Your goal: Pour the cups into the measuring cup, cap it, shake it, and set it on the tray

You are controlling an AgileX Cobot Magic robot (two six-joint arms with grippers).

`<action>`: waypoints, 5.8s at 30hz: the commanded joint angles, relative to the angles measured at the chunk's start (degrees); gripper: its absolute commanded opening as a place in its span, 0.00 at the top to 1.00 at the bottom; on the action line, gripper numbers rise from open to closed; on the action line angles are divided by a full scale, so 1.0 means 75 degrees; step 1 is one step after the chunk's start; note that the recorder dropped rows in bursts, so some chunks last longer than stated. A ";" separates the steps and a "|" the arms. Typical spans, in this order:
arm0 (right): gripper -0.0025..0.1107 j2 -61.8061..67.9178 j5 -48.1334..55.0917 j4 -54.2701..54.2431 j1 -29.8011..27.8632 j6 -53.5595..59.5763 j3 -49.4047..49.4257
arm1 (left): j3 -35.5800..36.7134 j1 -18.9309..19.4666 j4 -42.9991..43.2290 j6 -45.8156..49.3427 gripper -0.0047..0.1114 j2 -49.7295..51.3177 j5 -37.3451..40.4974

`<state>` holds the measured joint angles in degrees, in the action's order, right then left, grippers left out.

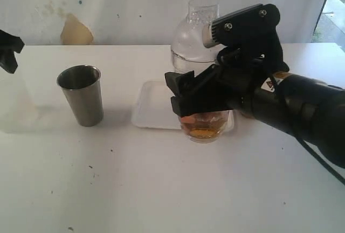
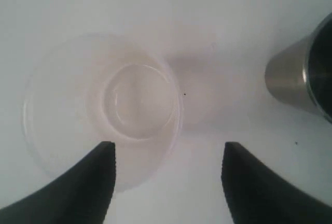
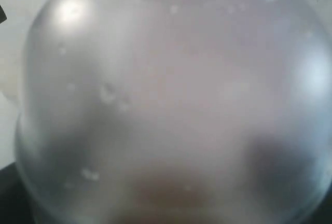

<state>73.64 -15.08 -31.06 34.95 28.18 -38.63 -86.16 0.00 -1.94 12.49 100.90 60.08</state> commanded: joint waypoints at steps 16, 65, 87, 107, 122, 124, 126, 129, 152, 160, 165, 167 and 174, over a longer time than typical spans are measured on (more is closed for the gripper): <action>0.98 -0.0113 -0.0255 0.0025 -0.0028 0.0051 -0.0087 | -0.0070 -0.0018 -0.0051 0.0539 0.46 0.1047 -0.0321; 0.98 -0.0113 0.0031 0.0025 -0.0028 0.0023 -0.0087 | 0.3307 -0.6340 -0.0589 0.0329 0.96 -0.1451 -0.0059; 0.98 -0.0113 0.0070 0.0025 -0.0028 0.0023 -0.0087 | 0.3212 -0.6323 0.0370 0.0342 0.32 -0.1451 -0.0583; 0.98 -0.0113 0.0046 0.0025 -0.0028 0.0023 -0.0087 | 0.1330 -0.6323 0.0447 -0.0018 0.96 -0.3824 0.1317; 0.98 -0.0113 -0.0084 0.0025 -0.0028 0.0023 -0.0087 | 0.4925 -0.6323 0.0442 -0.0674 0.96 -0.7852 -0.2550; 0.98 -0.0113 -0.0084 0.0025 -0.0028 0.0023 -0.0087 | 0.4925 -0.6323 0.0442 -0.0674 0.96 -0.7852 -0.2550; 0.98 -0.0113 -0.0084 0.0025 -0.0028 0.0023 -0.0087 | 0.4925 -0.6323 0.0442 -0.0674 0.96 -0.7852 -0.2550; 0.98 -0.0113 -0.0084 0.0025 -0.0028 0.0023 -0.0087 | 0.4925 -0.6323 0.0442 -0.0674 0.96 -0.7852 -0.2550; 0.98 -0.0113 -0.0067 0.0025 -0.0028 -0.0176 -0.0087 | 0.7529 -0.5306 -0.0296 -0.0696 0.96 -0.8934 -0.8383; 0.98 -0.0113 -0.0067 0.0025 -0.0028 -0.0176 -0.0087 | 0.9879 -0.3599 -0.0304 -0.0926 0.96 -0.9892 -1.0115; 0.98 -0.0113 -0.0067 0.0025 -0.0028 -0.0176 -0.0087 | 1.0970 -0.2279 -0.0304 -0.1240 0.96 -1.0576 -1.0115; 0.98 -0.0113 -0.0067 0.0025 -0.0028 -0.0176 -0.0087 | 1.1336 -0.1763 -0.0304 -0.1240 0.96 -1.0863 -1.0115; 0.98 -0.0113 -0.0046 0.0025 -0.0028 -0.0176 -0.0087 | 1.1488 -0.0513 -0.0150 -0.1221 0.96 -1.2088 -0.8660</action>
<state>73.64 -12.45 -31.06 34.95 27.02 -38.63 -0.39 -6.34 -3.79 3.57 14.07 -10.39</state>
